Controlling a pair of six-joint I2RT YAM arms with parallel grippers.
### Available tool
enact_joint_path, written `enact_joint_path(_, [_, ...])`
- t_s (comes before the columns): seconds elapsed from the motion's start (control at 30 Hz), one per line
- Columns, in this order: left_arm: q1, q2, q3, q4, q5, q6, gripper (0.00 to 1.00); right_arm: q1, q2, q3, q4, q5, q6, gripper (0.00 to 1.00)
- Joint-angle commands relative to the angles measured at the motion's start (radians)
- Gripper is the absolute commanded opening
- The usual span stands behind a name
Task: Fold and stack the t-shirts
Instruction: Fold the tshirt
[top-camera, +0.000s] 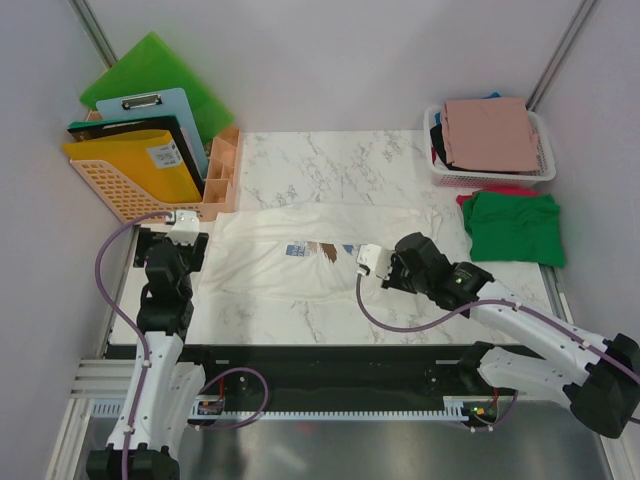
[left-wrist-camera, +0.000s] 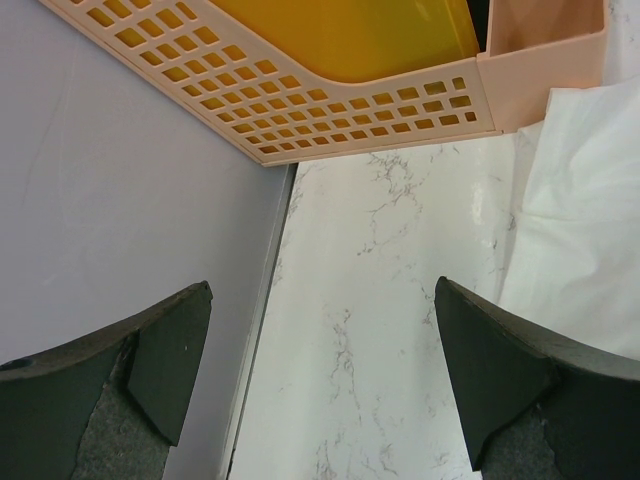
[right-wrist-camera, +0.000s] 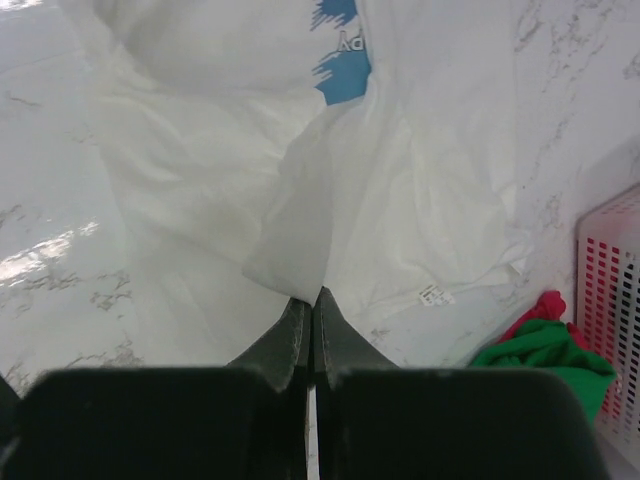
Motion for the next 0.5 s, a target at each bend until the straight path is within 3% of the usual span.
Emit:
enact_joint_path(0.0, [0.004,-0.014,0.011,-0.012,0.012,0.025,1.0,-0.046,0.034,-0.001,0.147,0.083,0.011,0.0])
enact_joint_path(0.47, [0.004,0.006,0.013,-0.018,0.02,0.02,1.0,-0.359,0.28,0.153,0.309,-0.033,-0.023,0.0])
